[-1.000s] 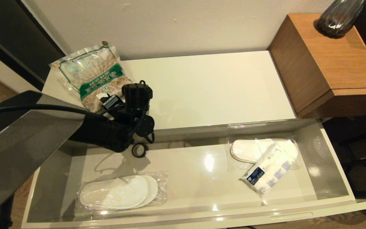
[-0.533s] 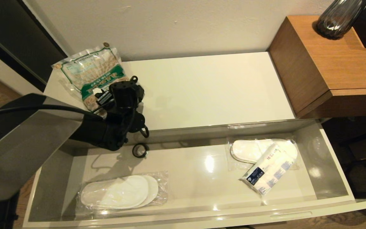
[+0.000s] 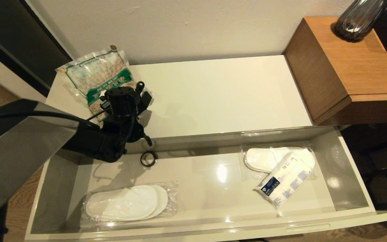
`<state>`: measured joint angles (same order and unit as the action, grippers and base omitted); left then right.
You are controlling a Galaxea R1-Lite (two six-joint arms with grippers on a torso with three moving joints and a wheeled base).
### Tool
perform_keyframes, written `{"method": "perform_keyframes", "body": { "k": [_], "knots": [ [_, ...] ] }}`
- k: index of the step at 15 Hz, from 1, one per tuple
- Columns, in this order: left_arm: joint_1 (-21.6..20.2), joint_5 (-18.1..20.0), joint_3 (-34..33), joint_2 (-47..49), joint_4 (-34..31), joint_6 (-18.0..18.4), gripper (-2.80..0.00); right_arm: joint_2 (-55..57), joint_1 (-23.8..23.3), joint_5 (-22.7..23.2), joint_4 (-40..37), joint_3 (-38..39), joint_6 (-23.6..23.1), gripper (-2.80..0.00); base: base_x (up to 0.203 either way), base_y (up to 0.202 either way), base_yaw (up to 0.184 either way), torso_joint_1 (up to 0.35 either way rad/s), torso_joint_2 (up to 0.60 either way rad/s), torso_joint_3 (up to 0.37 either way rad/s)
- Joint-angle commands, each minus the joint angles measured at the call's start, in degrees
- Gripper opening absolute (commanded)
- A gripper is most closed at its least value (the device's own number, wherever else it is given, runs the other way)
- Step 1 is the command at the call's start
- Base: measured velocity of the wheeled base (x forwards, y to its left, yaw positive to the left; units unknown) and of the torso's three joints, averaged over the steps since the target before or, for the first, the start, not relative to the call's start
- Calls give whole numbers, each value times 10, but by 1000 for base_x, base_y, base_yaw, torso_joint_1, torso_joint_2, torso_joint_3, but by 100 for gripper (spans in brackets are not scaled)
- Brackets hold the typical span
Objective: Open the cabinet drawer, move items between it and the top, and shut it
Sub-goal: Pick up the solid drinks on the table
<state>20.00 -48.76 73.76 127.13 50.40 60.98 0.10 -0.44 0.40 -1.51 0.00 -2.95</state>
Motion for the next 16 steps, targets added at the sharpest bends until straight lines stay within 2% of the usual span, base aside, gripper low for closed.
{"method": "perform_keyframes", "body": {
  "k": [1,4,6,7,9,16],
  "knots": [
    [-1,10,-15,5,12,19,0,1,0,0,0,1,0,-280,0,0,0,0,0,0],
    [-12,23,-36,19,66,51,0,1,0,0,0,1,0,-280,0,0,0,0,0,0],
    [-29,43,-51,27,126,97,0,1,0,0,0,1,0,-280,0,0,0,0,0,0],
    [-33,48,-53,34,154,113,-280,1,0,0,-1,1,0,-280,0,0,0,0,0,0],
    [-36,48,-48,54,204,123,-280,1,0,0,0,1,0,-280,0,0,0,0,0,0],
    [-37,36,-54,41,208,121,-280,1,0,0,0,1,0,-280,0,0,0,0,0,0]
  ]
}}
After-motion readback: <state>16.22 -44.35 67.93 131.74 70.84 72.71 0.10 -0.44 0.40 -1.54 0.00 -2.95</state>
